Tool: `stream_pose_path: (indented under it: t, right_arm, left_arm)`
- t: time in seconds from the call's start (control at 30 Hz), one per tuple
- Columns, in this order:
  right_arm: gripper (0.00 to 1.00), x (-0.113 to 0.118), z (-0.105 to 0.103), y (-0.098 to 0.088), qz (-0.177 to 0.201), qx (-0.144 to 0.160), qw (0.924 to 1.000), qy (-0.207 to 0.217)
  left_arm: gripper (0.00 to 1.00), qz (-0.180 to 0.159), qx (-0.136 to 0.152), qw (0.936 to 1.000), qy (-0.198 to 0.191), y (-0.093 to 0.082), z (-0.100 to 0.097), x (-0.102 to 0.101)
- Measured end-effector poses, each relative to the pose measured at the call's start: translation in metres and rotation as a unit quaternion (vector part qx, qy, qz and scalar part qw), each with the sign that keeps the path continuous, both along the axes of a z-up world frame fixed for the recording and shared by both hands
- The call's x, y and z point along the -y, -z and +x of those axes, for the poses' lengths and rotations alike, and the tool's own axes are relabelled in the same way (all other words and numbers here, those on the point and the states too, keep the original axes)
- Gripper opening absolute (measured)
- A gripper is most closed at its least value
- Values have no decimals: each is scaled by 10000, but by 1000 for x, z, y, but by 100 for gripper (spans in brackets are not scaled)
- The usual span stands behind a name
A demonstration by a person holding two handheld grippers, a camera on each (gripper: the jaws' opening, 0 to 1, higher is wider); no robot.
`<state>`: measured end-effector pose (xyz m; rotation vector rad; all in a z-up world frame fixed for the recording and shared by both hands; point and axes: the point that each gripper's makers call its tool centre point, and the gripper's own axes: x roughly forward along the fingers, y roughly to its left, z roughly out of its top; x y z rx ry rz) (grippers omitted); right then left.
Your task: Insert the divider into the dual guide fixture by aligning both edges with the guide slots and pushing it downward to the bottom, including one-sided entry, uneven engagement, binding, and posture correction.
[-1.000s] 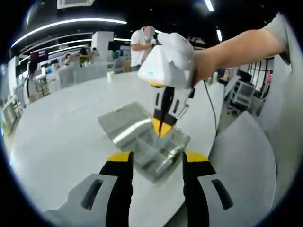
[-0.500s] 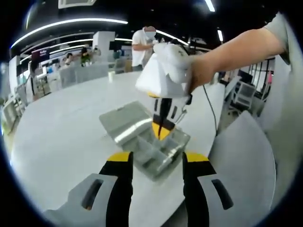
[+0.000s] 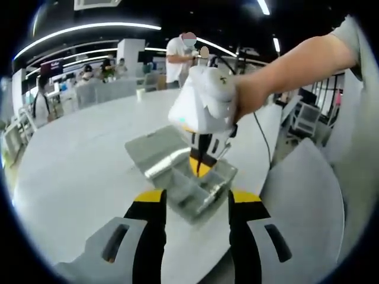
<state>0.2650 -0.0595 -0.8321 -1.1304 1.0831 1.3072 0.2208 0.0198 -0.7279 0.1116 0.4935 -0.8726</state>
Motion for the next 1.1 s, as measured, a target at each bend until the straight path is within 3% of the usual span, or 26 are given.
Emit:
stream_pose_path:
  t: [1.1]
  right_arm:
    - [0, 2, -2, 8, -11, 17, 9999, 136]
  left_arm:
    - [40, 1, -6, 10000, -40, 0, -5, -2]
